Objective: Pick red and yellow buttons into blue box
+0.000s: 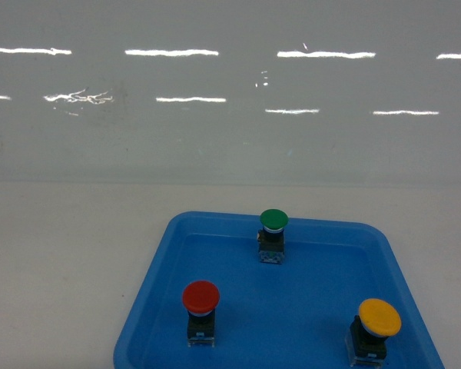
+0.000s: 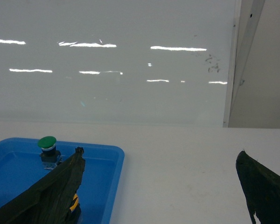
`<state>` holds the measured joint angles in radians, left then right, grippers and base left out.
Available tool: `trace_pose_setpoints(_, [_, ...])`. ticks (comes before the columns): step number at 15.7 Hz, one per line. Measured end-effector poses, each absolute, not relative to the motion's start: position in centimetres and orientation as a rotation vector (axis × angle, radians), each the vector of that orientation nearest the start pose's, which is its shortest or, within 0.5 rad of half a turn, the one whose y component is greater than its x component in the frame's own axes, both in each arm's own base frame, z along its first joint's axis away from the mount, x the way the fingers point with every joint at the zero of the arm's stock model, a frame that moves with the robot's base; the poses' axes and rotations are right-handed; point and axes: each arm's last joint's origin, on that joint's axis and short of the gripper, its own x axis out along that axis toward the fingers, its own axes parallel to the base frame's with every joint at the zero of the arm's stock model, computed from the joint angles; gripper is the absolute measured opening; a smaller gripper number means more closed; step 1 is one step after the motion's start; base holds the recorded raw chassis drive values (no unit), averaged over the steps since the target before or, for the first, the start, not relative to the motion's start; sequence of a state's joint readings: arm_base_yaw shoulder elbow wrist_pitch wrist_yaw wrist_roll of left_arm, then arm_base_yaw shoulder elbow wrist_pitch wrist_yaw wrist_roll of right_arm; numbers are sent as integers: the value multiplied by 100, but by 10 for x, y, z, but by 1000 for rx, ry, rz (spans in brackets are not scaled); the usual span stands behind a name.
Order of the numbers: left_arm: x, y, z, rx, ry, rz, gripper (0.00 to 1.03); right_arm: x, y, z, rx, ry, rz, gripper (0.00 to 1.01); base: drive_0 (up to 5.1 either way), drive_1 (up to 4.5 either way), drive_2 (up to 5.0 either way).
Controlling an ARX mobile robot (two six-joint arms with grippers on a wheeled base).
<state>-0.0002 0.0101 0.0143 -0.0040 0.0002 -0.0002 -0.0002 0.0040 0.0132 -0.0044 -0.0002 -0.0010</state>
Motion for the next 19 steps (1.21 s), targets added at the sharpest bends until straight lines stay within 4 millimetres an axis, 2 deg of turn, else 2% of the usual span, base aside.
trace_pose_setpoints(12, [97, 0, 167, 0, 0, 0, 98, 97, 0, 167, -1, -5, 0, 98, 0, 0, 0])
trace_pose_setpoints(15, [97, 4, 167, 3, 2, -31, 98, 99, 9, 175, -49, -85, 52, 98, 0, 0, 0])
trace_pose_setpoints(16, [120, -2, 173, 0, -1, -87, 98, 120, 21, 174, -68, -44, 101, 98, 0, 0, 0])
trace_pose_setpoints(18, [160, -19, 195, 13, 53, -173, 98, 151, 30, 176, -79, 24, 175, 98, 0, 0, 0])
trace_pose_setpoints(19, [185, -28, 197, 13, 125, -191, 98, 173, 35, 174, -84, 91, 209, 98, 0, 0, 0])
